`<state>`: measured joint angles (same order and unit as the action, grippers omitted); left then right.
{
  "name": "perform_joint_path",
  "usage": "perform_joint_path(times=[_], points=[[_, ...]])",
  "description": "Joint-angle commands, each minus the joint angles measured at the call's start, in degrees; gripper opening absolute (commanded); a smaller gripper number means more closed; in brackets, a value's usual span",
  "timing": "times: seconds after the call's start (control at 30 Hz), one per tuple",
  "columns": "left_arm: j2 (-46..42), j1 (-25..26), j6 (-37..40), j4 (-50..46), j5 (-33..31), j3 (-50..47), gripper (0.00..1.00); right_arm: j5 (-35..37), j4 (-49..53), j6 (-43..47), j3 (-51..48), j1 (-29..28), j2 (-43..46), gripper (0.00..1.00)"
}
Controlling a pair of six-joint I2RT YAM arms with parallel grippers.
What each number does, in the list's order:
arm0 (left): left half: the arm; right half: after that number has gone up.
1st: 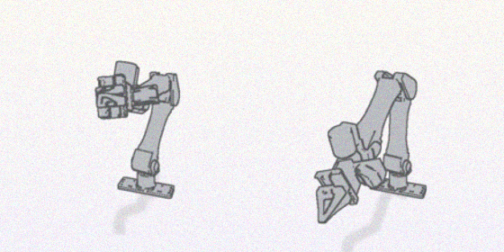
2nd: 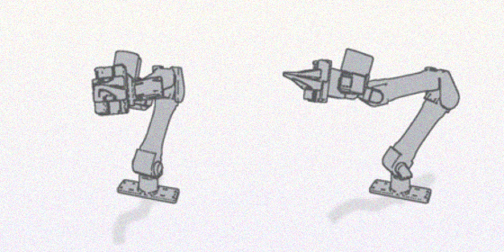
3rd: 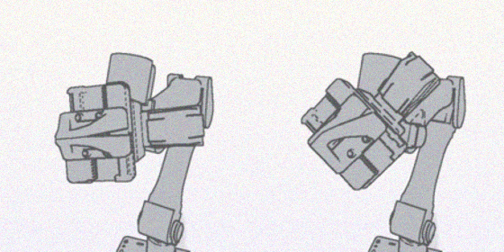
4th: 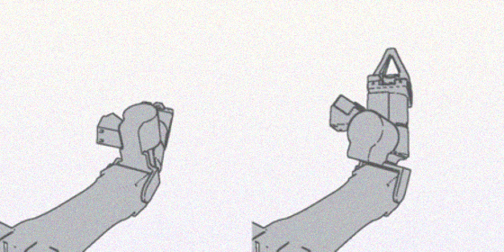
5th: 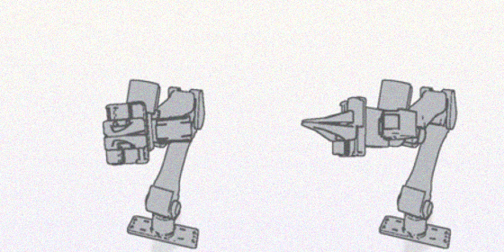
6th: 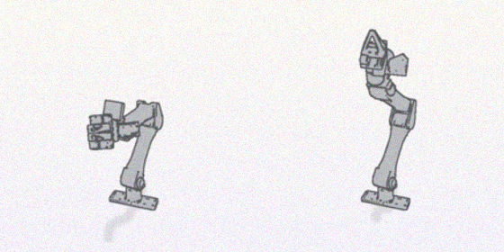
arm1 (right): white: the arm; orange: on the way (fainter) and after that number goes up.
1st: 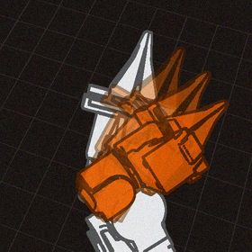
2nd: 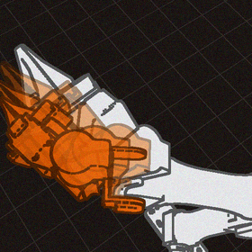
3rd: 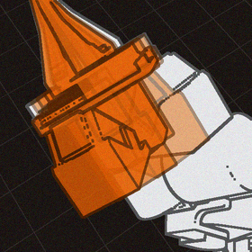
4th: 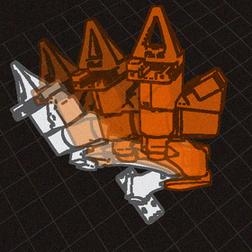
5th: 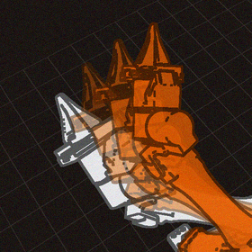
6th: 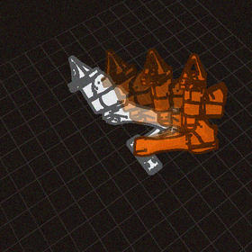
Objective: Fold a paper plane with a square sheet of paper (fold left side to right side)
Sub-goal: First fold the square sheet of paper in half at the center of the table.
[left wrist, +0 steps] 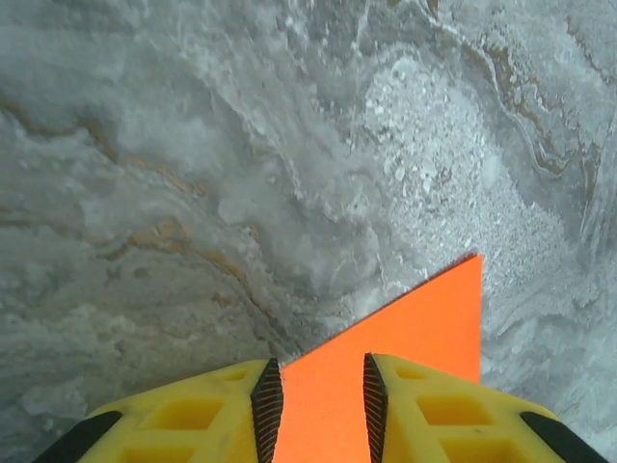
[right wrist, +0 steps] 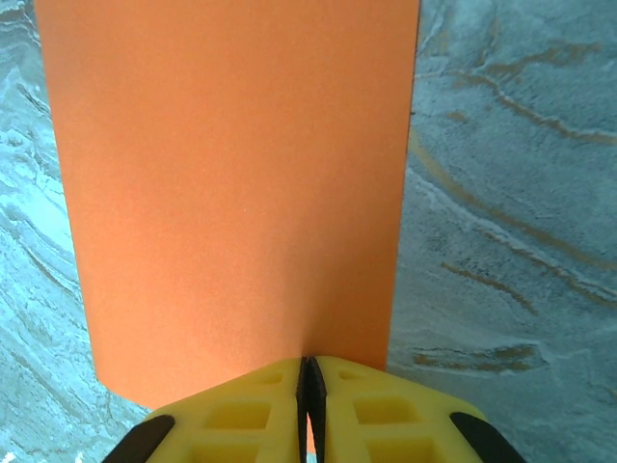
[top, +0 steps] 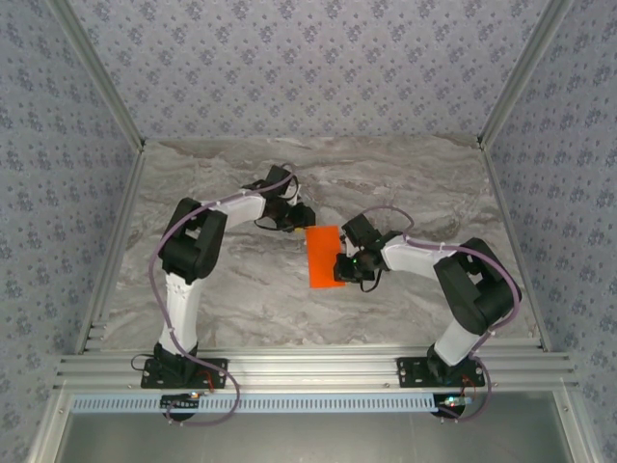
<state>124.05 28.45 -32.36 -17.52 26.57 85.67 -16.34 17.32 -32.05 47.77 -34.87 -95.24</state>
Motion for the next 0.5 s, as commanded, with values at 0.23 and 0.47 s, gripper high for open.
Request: perform_joint_path(times=[0.23,0.47], points=[[-4.15,-3.07,3.75,-0.12,-9.26,0.58,0.37,-3.19,-1.6,-2.22,-4.92,-1.03,2.49,0.18],[-14.95,-2.64,-0.18,3.41,-4.9,-8.32,0.42,1.9,-3.86,-1.58,-4.02,-1.12,12.56,0.45]])
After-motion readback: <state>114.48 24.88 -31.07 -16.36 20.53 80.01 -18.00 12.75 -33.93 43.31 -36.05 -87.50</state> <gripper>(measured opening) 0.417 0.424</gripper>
